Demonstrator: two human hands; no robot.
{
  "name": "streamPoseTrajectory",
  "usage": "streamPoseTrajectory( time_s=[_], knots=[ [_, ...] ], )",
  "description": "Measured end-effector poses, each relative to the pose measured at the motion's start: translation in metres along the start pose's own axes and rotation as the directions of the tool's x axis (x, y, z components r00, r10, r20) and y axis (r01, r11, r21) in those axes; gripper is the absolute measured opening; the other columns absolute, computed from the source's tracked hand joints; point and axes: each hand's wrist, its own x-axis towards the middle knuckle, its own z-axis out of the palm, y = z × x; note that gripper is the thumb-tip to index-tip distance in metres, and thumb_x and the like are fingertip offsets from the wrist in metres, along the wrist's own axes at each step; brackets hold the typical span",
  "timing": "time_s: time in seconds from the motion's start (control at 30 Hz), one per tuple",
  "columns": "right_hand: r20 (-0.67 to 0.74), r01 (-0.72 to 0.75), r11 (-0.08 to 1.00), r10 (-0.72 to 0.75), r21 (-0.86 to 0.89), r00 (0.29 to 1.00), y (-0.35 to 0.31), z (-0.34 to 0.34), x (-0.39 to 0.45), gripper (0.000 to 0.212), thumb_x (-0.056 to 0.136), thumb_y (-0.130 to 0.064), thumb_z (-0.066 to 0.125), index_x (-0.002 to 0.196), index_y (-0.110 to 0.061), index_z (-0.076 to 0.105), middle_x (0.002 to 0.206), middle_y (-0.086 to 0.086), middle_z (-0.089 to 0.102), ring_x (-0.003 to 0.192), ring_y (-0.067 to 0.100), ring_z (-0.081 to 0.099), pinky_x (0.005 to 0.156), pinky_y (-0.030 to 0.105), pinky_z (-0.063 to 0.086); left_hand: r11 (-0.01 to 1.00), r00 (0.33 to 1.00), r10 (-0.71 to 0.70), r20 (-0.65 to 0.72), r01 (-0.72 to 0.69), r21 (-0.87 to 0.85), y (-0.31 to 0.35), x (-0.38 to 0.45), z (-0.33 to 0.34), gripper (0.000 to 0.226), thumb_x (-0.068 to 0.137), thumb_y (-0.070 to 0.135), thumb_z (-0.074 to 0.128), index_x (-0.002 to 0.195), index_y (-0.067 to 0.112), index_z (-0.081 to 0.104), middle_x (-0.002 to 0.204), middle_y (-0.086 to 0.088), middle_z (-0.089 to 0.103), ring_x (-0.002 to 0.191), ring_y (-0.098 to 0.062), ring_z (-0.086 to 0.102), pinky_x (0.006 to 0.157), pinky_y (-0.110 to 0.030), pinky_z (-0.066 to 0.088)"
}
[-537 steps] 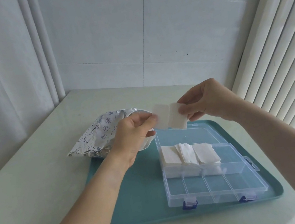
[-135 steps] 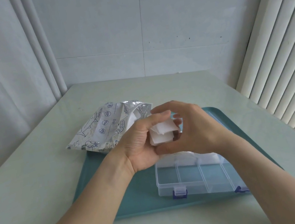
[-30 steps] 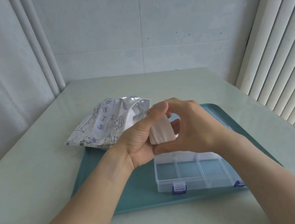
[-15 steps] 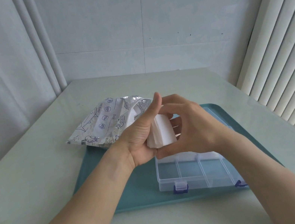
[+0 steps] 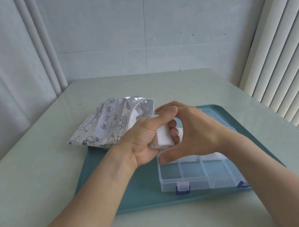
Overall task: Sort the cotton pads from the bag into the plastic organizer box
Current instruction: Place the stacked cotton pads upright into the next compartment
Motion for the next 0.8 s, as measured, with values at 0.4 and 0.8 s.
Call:
streamPoseTrajectory(
  time_s=[0.4, 0.8],
  knots=[
    [0.043, -0.079, 0.941, 0.069, 0.329, 0.997, 0.009, -0.016, 0.004, 0.023, 0.089, -0.025, 0.076, 0.102, -0.005, 0.074, 0.112, -0.009, 0.069, 0.103, 0.004, 0.067, 0.105, 0.035, 0.045, 0.988, 0.975, -0.02, 0.222, -0.015, 0.155, 0.006, -0.002, 0.002, 0.045, 0.09, 0.044, 0.062, 0.126, 0.017, 0.058, 0.093, -0.003, 0.052, 0.065, -0.016, 0.051, 0.061, -0.026, 0.04],
    [0.13, -0.634, 0.758, 0.621, 0.152, 0.773, 0.063, -0.103, -0.032, 0.013, 0.092, -0.018, 0.072, 0.099, -0.008, 0.074, 0.095, 0.015, 0.076, 0.082, 0.021, 0.07, 0.077, 0.036, 0.06, 0.468, 0.762, 0.629, -0.155, -0.211, 0.858, 0.002, 0.007, -0.013, 0.01, 0.091, 0.018, 0.063, 0.1, 0.017, 0.065, 0.102, 0.008, 0.067, 0.098, -0.006, 0.06, 0.082, -0.01, 0.042]
  ],
)
